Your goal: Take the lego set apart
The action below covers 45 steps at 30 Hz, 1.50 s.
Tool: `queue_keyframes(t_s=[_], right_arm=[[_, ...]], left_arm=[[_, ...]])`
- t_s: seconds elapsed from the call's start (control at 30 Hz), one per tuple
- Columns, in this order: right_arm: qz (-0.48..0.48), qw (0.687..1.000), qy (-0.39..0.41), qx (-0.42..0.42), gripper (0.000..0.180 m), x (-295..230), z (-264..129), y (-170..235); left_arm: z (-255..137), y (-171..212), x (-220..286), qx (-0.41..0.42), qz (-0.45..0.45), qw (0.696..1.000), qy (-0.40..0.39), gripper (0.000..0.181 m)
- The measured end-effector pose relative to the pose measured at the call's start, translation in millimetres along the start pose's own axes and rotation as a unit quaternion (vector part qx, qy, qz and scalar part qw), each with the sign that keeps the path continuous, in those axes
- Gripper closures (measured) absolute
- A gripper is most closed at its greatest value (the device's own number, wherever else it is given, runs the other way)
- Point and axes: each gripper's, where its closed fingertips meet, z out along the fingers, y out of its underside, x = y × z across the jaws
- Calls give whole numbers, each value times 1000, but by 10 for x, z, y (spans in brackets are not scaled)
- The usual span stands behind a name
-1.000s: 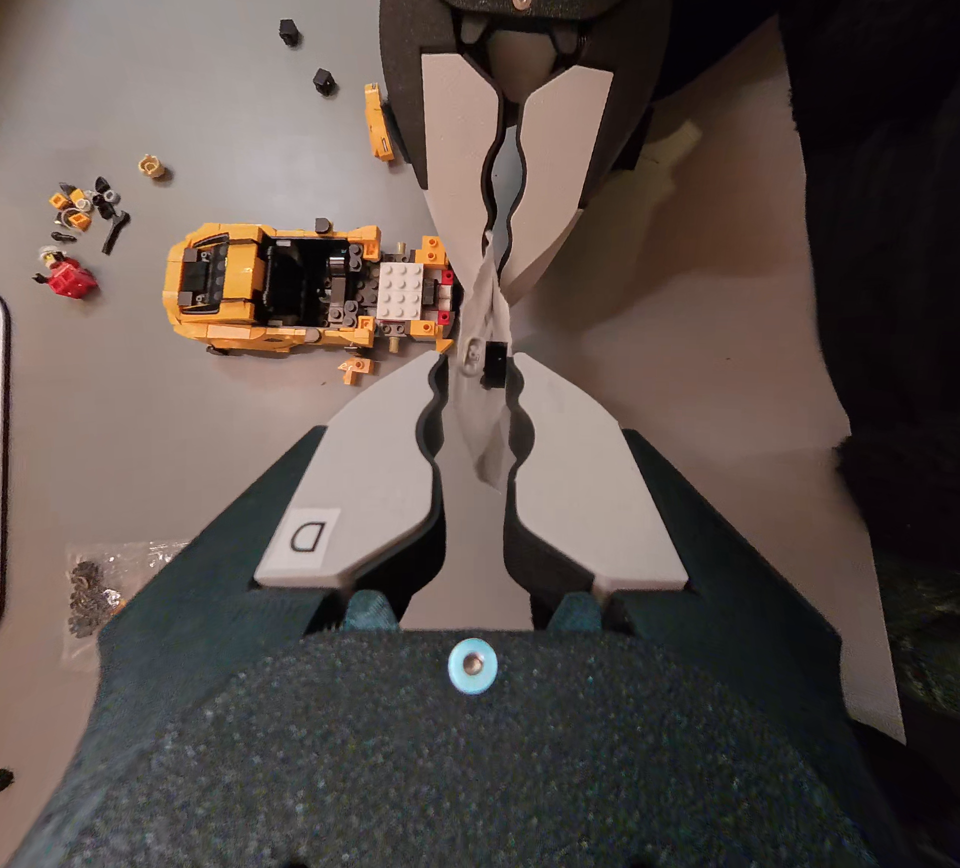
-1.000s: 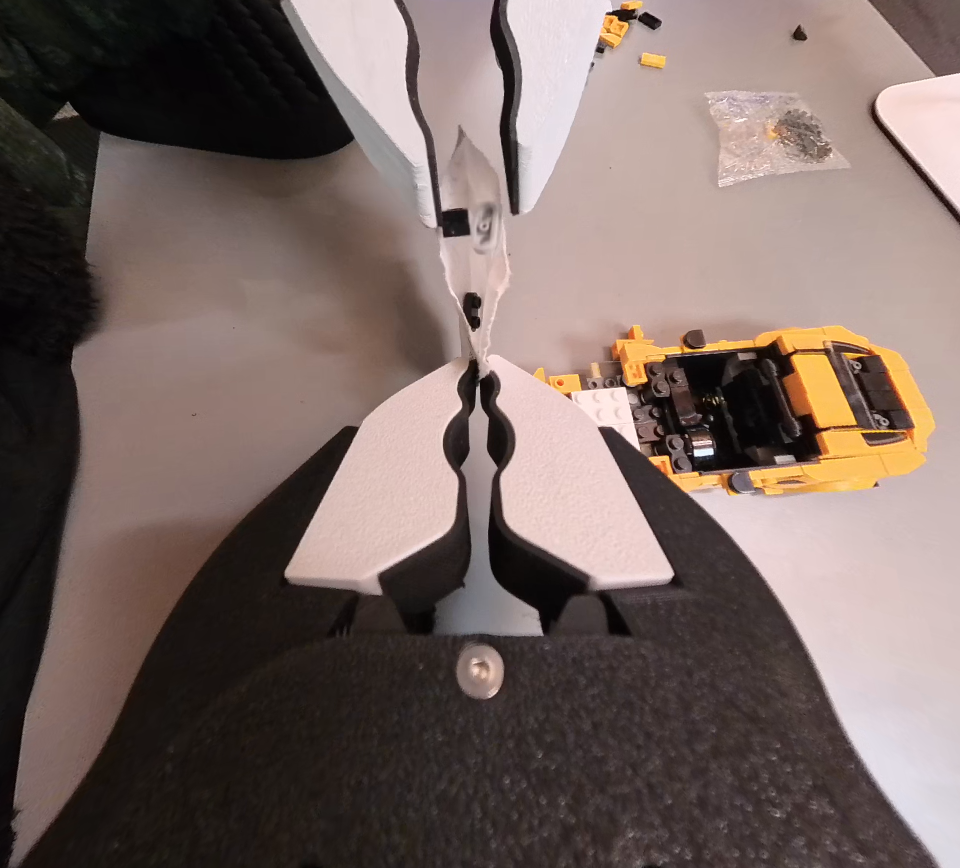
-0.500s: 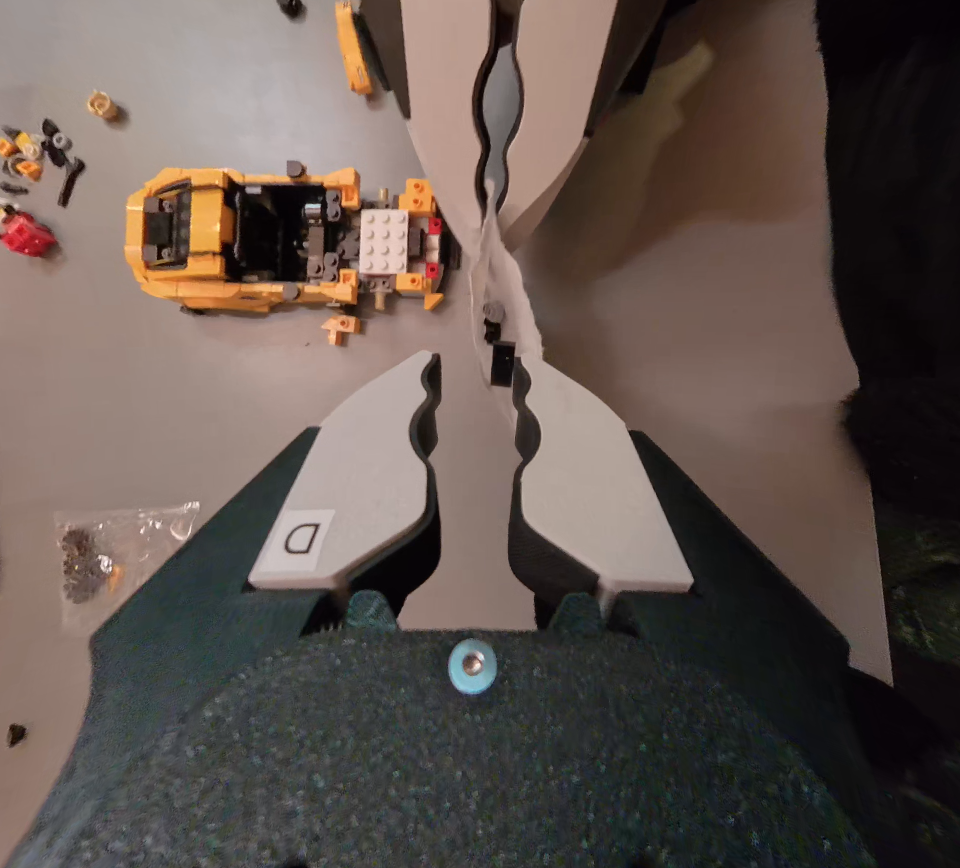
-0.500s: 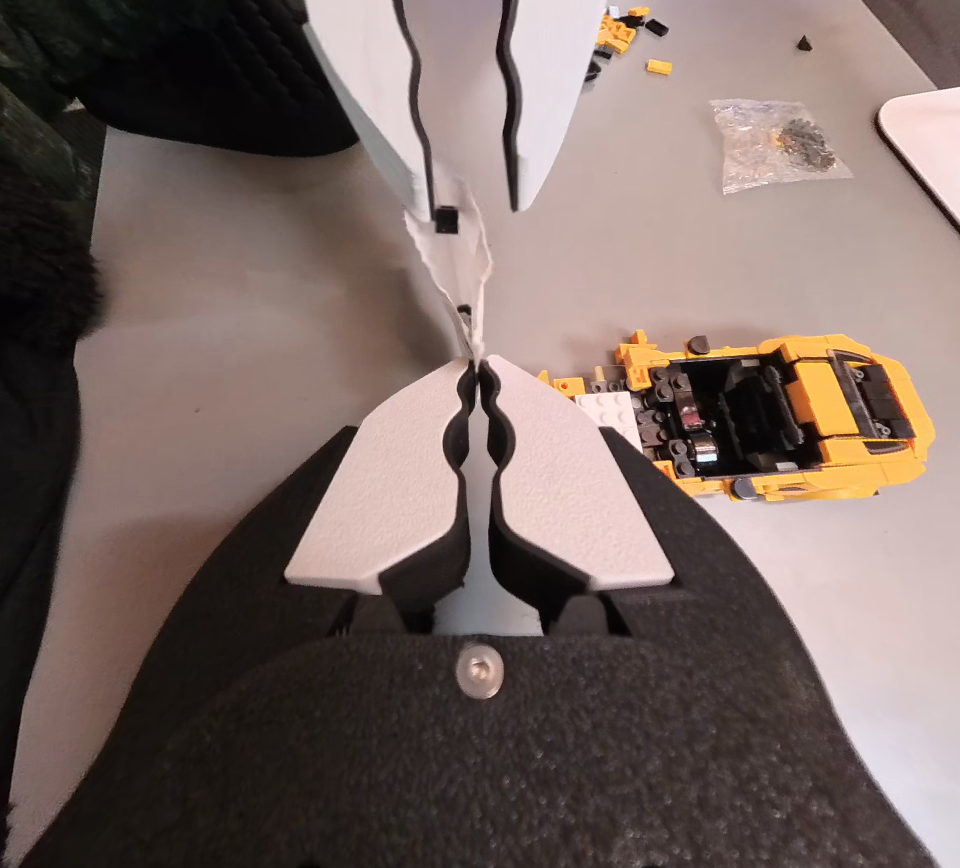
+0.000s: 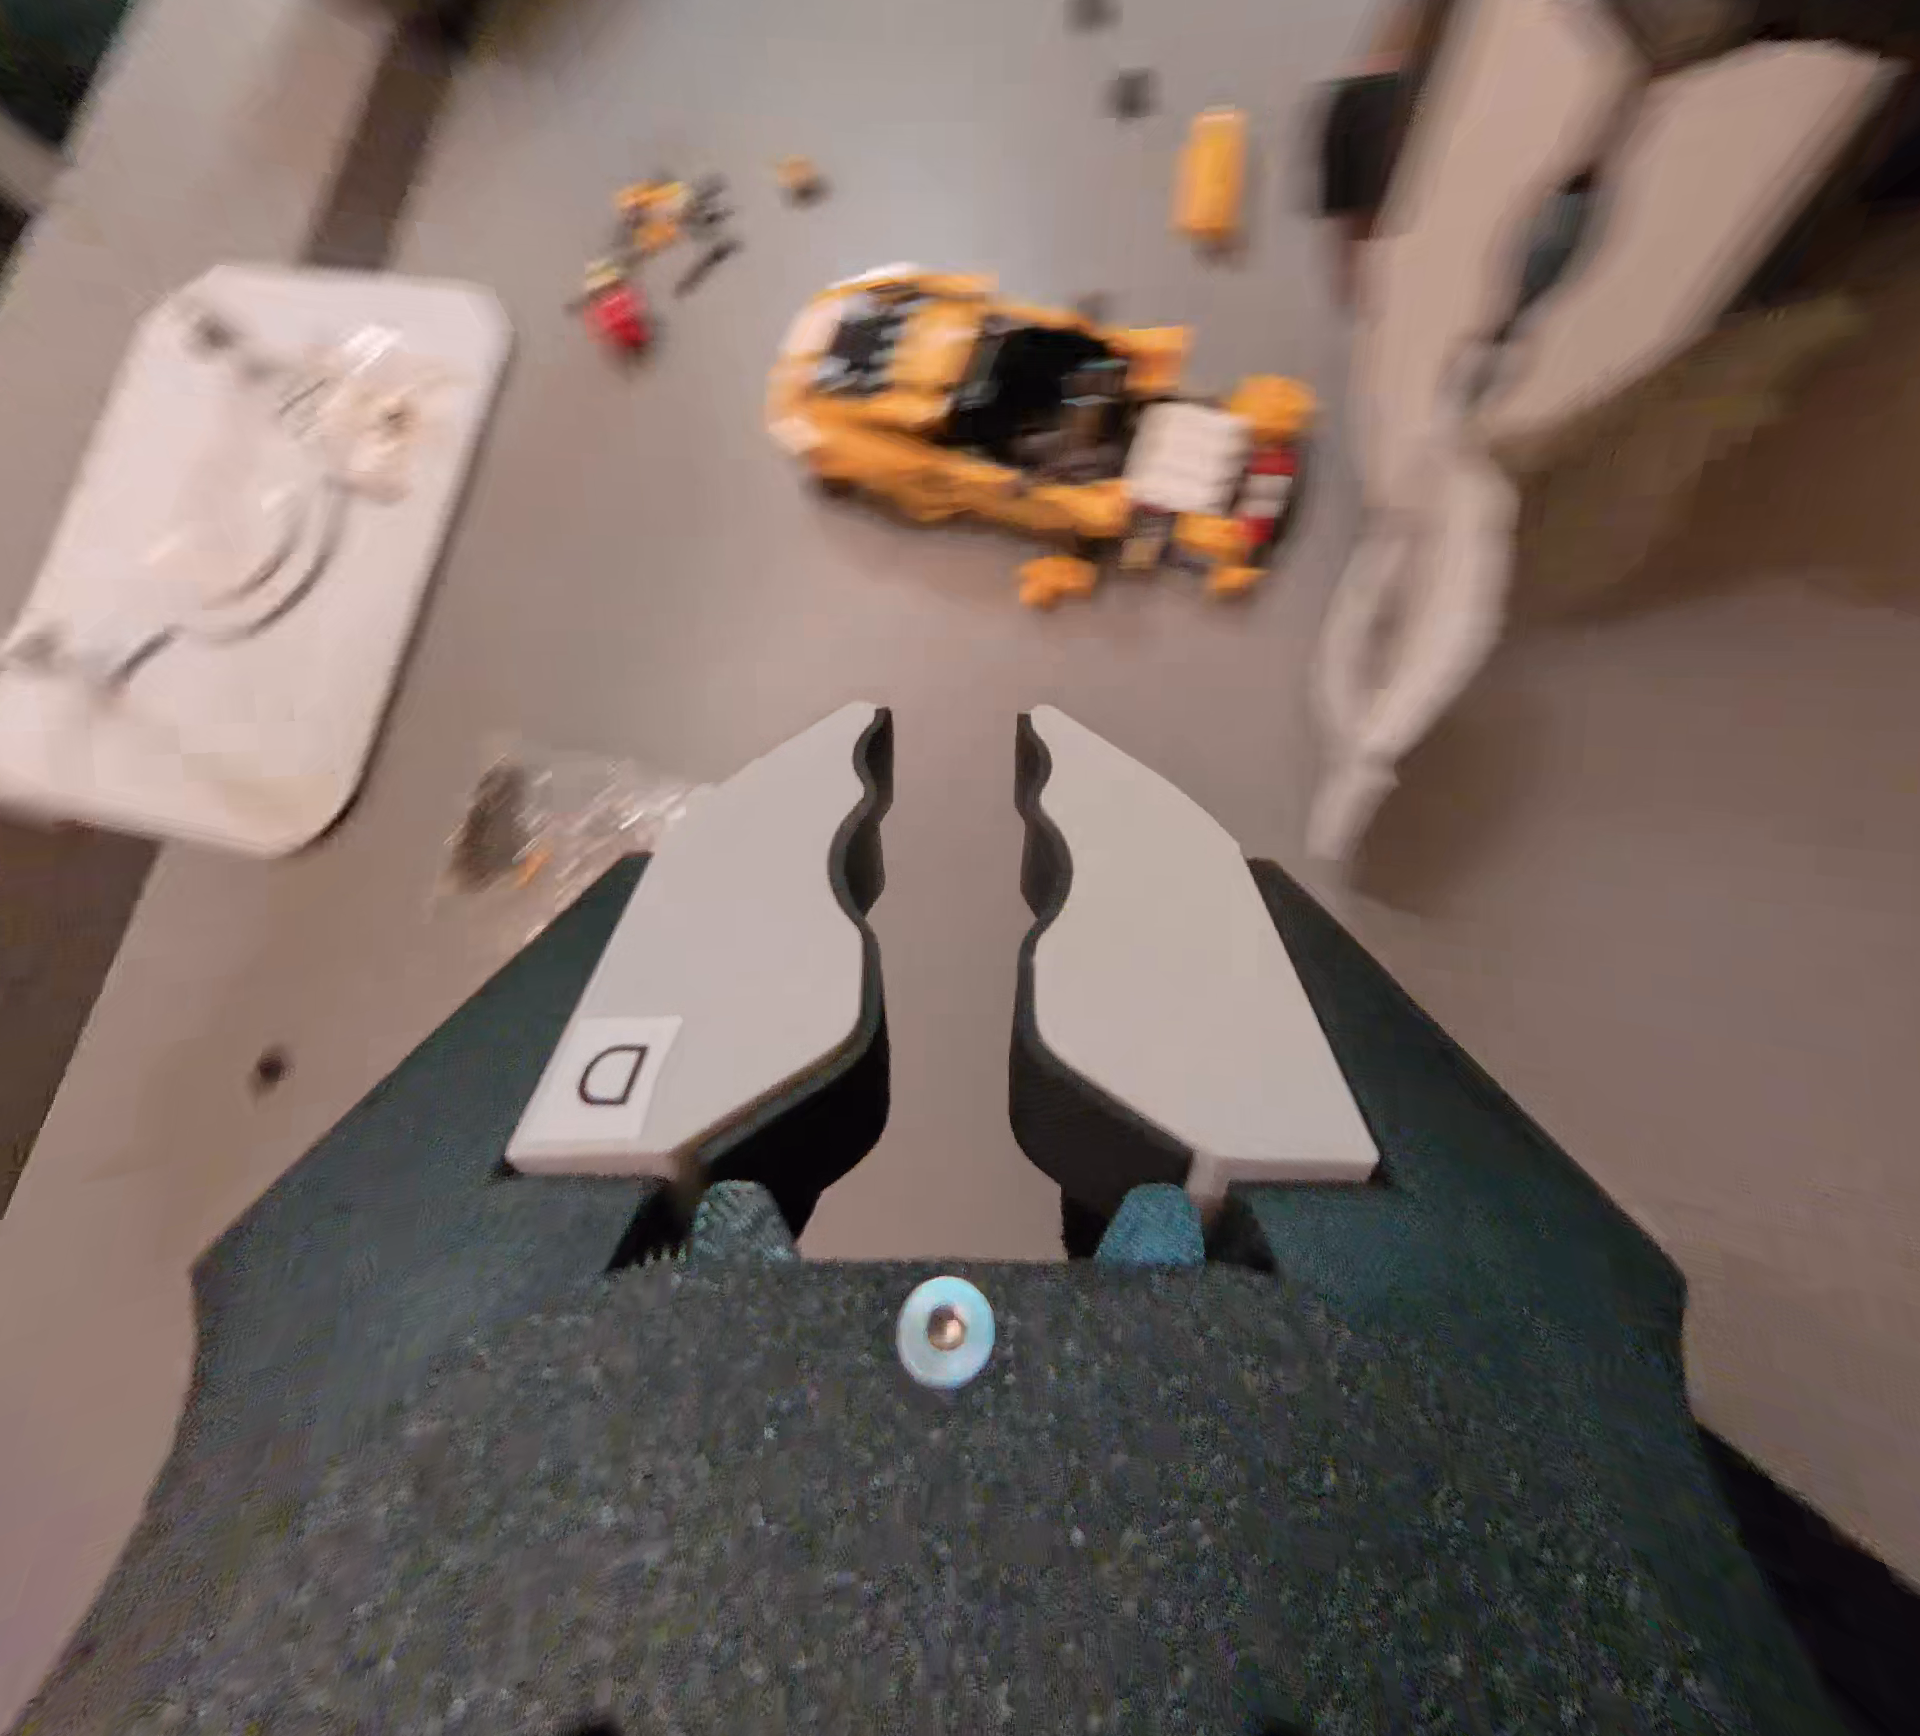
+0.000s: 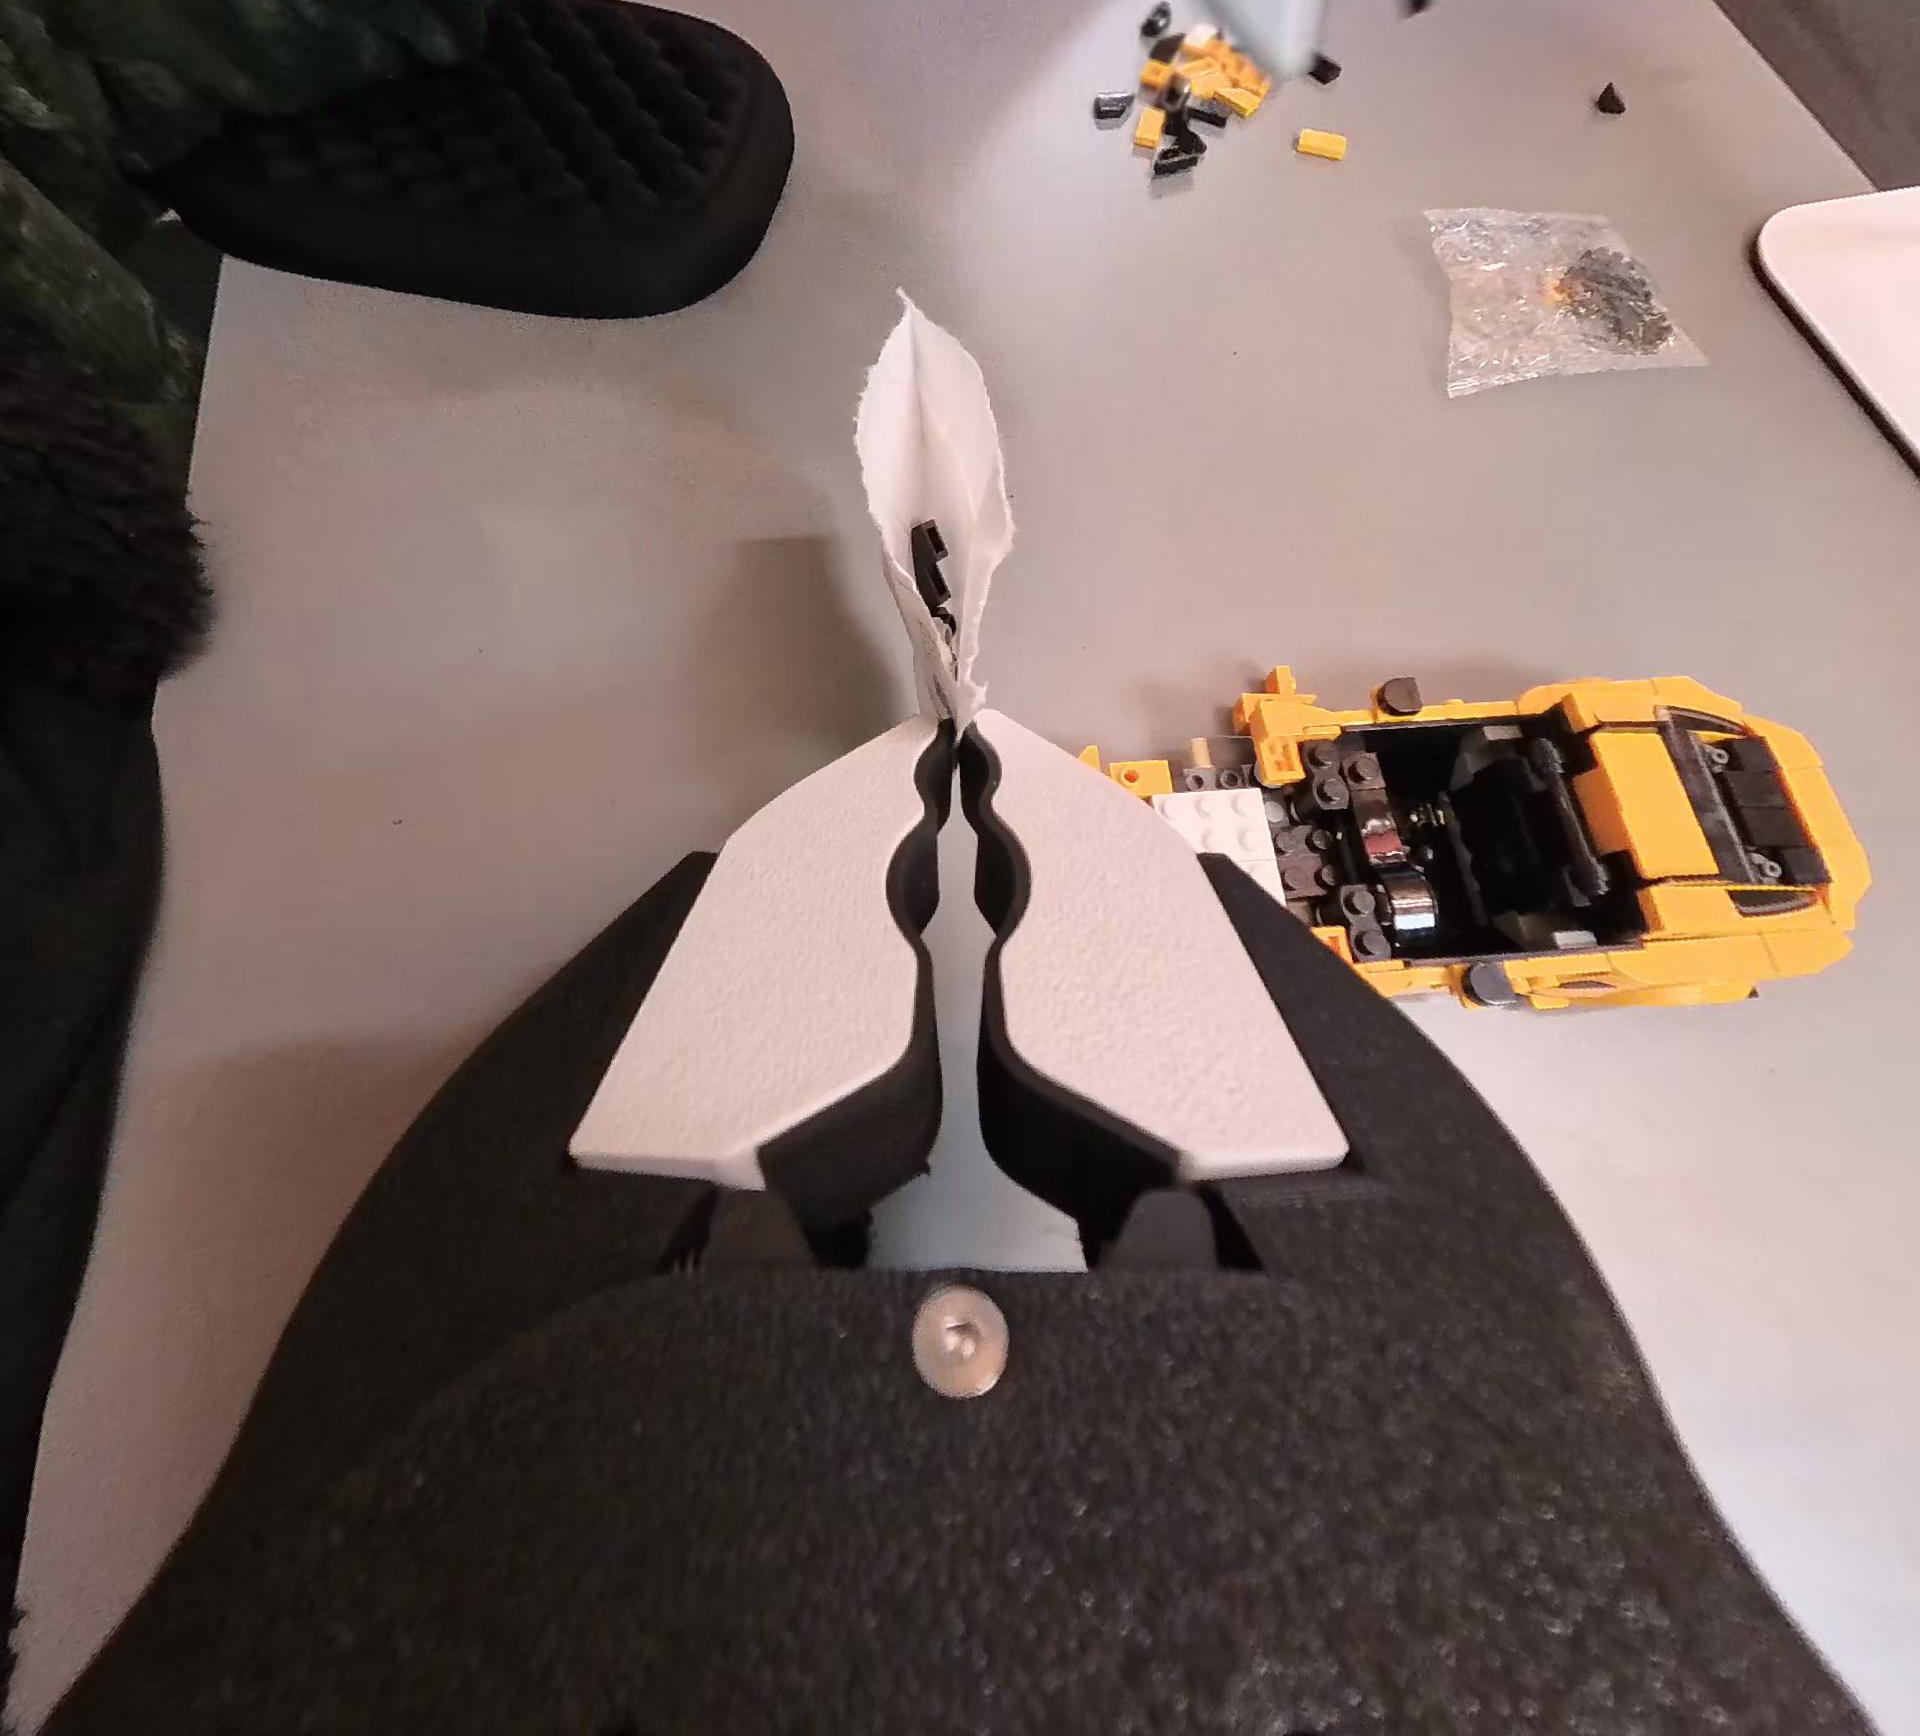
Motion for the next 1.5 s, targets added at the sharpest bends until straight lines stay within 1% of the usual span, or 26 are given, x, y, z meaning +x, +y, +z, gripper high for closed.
queue_keyframes(t_s=[0.1,0.17,0.2,0.27,0.33,0.37,0.43,0.5,0.63,0.7,0.83,1.03,1.1,1.2,1.23,1.27,1.4,1.5], right_arm=[[-2,1000,0,-1,179,-9,3,-1],[-3,1000,1,0,179,-11,-5,-8],[-4,1000,2,2,179,-7,-11,-14],[-2,1000,2,5,179,1,-23,-23],[0,1000,1,6,179,6,-27,-23],[1,1000,0,5,179,6,-25,-20],[1,1000,-1,5,179,4,-24,-18],[1,1000,-1,6,179,5,-26,-20],[3,1000,0,8,179,17,-35,-24],[3,1000,0,7,179,17,-32,-19],[2,1000,0,6,179,17,-33,-16],[2,1000,-1,6,179,13,-33,-16],[2,1000,0,6,179,15,-35,-17],[2,1000,1,7,179,18,-41,-20],[2,1000,1,7,179,19,-42,-20],[1,1000,1,7,179,20,-44,-21],[1,1000,4,8,179,25,-51,-22],[1,1000,7,10,179,36,-63,-28]], left_arm=[[144,454,-655,-29,-106,990,-90,157],[259,904,-959,-88,-142,977,-134,151],[308,1084,-1032,-113,-152,972,-139,148],[415,1218,-1067,-116,-192,967,-120,145],[516,1186,-1074,-93,-238,962,-94,145],[548,1143,-1091,-82,-245,962,-89,150],[602,1107,-1150,-86,-239,962,-96,165],[657,1033,-1220,-80,-224,965,-105,175],[710,818,-1367,-37,-226,966,-117,181],[742,775,-1417,-24,-229,966,-119,179],[746,784,-1460,-6,-210,970,-123,159],[770,970,-1413,-51,-212,970,-107,154],[800,950,-1408,-44,-220,969,-102,152],[812,949,-1398,-50,-227,968,-99,159],[806,954,-1390,-53,-227,967,-98,167],[800,960,-1387,-56,-225,968,-99,169],[763,952,-1332,-56,-222,969,-89,171],[677,782,-1168,-27,-211,976,-53,173]])
